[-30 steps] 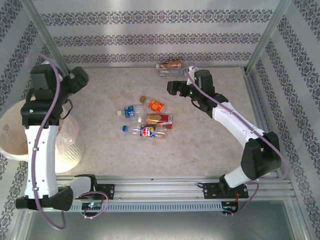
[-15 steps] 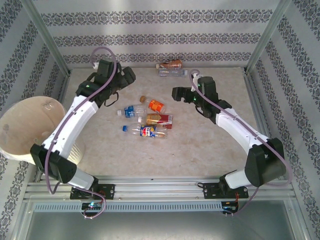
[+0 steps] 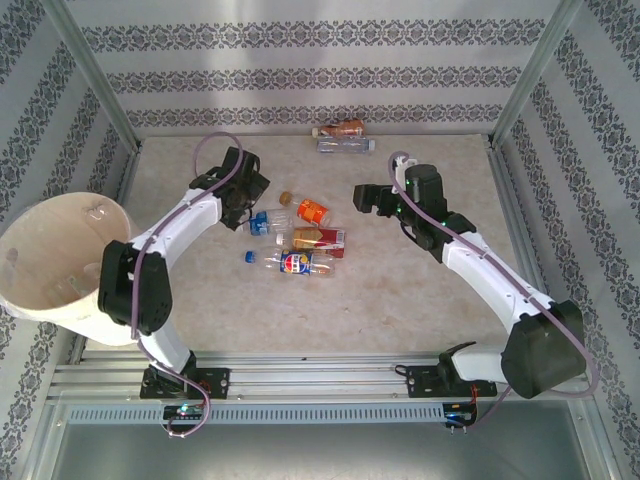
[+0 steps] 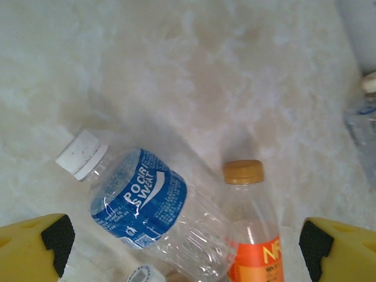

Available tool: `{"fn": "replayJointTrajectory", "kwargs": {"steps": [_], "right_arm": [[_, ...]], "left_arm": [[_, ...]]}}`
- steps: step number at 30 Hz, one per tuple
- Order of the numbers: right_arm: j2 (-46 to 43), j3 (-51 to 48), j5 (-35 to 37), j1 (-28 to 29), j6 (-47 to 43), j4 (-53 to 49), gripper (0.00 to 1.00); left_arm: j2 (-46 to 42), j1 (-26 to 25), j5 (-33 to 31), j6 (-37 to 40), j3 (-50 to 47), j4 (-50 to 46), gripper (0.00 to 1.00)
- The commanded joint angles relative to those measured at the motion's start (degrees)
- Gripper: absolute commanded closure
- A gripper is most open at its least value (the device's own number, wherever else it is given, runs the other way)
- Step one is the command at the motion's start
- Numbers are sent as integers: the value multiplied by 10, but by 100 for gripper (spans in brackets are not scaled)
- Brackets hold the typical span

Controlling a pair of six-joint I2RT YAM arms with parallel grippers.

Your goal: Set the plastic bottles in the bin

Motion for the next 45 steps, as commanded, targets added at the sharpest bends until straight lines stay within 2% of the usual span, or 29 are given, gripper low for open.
{"fn": "replayJointTrajectory", "kwargs": {"steps": [1,13,17,29,33,40,45], "right_arm": [[-15,-11,12,-6,-11,-6,2],[-29,-11,19,-6,-17,-26,2],[-29,-8,17,-6,-16,-27,2],[-32,-6,17,-6,-16,-35,2],[-33,-6,18,-5,-16,-38,2],[-30,-5,17,-6,-16,-38,2],[-26,-4,14,-5,-15,-36,2]], "left_arm": [[26,2,32,-60,-10,44,0],[66,2,43,-148,-52,99,0],[83,3,42,-156,-54,118,0],[134,3,41,-186,-63,207,9],[139,2,27,-178,-62,227,16],[136,5,24,-150,-64,251,41],[113,8,16,-124,-70,252,46]]}}
